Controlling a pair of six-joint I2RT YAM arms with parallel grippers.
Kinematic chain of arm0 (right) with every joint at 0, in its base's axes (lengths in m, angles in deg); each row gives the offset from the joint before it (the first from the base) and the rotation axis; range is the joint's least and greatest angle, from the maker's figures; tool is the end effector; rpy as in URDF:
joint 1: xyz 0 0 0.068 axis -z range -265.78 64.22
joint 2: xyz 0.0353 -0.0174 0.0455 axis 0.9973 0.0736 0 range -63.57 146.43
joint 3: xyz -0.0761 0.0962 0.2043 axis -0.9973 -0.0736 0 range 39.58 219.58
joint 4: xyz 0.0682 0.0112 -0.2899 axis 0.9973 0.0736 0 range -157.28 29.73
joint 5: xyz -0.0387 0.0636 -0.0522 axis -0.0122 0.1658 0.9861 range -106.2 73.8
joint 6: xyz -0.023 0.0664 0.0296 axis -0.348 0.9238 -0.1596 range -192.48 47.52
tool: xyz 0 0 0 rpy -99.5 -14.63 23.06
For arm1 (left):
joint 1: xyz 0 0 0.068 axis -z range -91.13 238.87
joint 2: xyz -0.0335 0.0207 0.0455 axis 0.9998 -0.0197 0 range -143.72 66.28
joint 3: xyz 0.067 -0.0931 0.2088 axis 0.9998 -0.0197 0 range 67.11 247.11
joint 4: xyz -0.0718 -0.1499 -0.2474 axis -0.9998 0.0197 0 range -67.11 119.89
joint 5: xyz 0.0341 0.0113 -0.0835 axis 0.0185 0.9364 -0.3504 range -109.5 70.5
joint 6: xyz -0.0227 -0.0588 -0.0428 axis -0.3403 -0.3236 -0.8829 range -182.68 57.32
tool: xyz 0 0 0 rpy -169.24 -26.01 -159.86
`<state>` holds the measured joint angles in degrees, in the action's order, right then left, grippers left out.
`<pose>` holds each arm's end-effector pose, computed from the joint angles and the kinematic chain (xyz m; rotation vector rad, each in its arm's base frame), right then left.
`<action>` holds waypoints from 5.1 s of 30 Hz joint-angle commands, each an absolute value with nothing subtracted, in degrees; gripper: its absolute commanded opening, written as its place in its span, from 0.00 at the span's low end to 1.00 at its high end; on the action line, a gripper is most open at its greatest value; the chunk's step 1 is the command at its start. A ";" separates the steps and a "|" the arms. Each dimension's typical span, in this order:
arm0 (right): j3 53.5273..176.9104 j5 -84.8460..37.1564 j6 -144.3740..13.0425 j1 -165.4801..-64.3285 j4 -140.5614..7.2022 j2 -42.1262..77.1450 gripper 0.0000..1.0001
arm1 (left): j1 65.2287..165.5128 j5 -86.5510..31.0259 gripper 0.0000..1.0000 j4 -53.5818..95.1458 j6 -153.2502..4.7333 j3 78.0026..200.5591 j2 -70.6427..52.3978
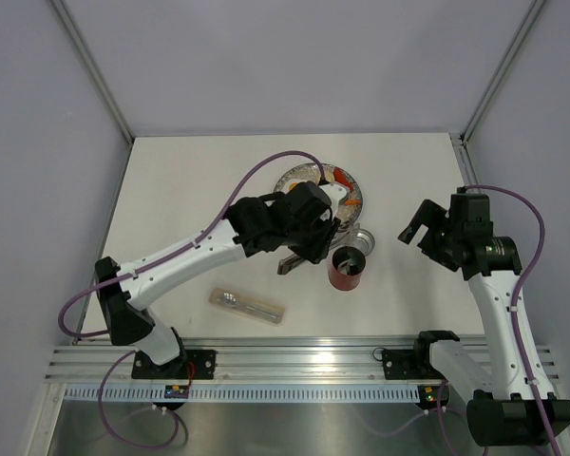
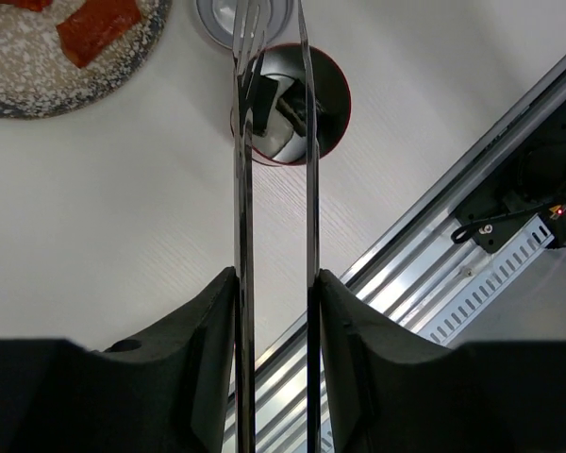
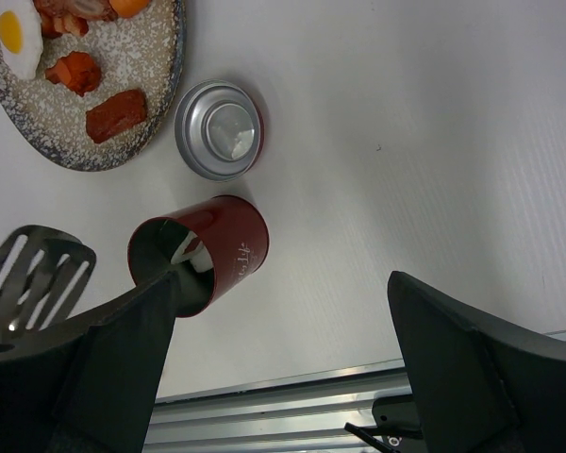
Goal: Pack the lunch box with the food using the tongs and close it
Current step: Place the fake food in the packing box, then pick up the fake food from the plate.
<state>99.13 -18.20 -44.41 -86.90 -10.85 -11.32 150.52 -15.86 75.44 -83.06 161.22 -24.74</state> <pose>0.2447 0.0071 0.2846 0.5545 2.3825 0.2710 0.1908 -0.3449 0.3115 0.8579 2.3621 -0.5487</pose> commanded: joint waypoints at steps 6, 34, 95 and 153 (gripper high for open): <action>99.88 -17.35 -44.79 -87.10 -11.29 -12.51 0.99 | 143.46 -15.63 0.38 70.26 -84.21 165.55 -22.48; 102.16 -16.91 -45.41 -87.01 -10.76 -10.49 0.99 | 134.23 -2.89 0.45 76.24 -81.49 181.54 -41.29; 101.37 -16.64 -44.97 -87.10 -9.53 -11.63 1.00 | 127.37 -15.02 0.50 73.51 -78.59 198.59 -64.58; 100.23 -17.52 -44.18 -87.01 -9.88 -12.42 1.00 | 130.96 -11.42 0.00 72.80 -74.63 179.90 -38.93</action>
